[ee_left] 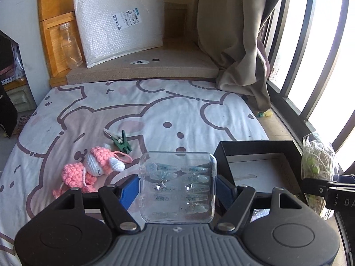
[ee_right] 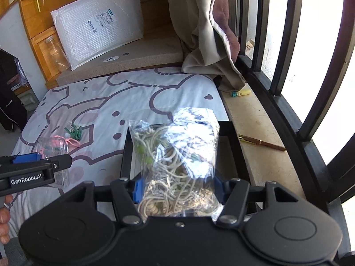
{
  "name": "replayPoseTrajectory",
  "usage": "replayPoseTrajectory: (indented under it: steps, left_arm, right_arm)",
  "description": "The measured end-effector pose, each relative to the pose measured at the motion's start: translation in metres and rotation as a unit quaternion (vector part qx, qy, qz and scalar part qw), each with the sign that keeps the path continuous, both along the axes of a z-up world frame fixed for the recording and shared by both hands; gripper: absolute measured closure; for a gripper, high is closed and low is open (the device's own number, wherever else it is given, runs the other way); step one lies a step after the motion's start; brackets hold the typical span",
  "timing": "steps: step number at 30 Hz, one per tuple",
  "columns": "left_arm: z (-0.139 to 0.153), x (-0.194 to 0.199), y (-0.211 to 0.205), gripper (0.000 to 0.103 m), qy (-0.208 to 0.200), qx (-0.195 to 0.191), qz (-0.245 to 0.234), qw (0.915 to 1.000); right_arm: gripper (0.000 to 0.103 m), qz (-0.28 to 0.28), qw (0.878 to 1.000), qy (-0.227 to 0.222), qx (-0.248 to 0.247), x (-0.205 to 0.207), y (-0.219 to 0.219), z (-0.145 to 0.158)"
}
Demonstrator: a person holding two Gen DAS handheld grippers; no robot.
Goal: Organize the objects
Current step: 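Carry the plastic box and bag of cords over the black box with both tools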
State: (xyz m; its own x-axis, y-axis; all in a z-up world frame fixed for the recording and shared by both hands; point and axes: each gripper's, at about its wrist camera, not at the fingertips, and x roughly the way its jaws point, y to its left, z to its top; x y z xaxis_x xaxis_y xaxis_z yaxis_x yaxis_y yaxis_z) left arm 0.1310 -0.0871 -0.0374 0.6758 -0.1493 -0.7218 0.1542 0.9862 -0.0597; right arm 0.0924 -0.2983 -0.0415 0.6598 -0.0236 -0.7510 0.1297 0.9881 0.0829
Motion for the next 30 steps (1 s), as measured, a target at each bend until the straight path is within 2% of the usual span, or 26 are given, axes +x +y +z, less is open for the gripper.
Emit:
replayPoseTrajectory:
  steps: [13,24,30]
  left_arm:
    - [-0.012,0.016,-0.035,0.029,0.018,-0.012,-0.023,0.9995]
    - [-0.029,0.037,-0.065,0.029,0.03,-0.02,-0.045,0.9983]
    - [-0.037,0.045,-0.067,0.029,0.035,-0.019,-0.047,0.9981]
  right_arm:
    - [0.043,-0.014,1.0,0.008,0.008,0.022,-0.029,-0.01]
    - [0.043,-0.014,0.999,0.052,0.005,0.063,-0.041,-0.049]
    - [0.043,-0.011,0.998,0.067,0.005,0.084,-0.039,-0.069]
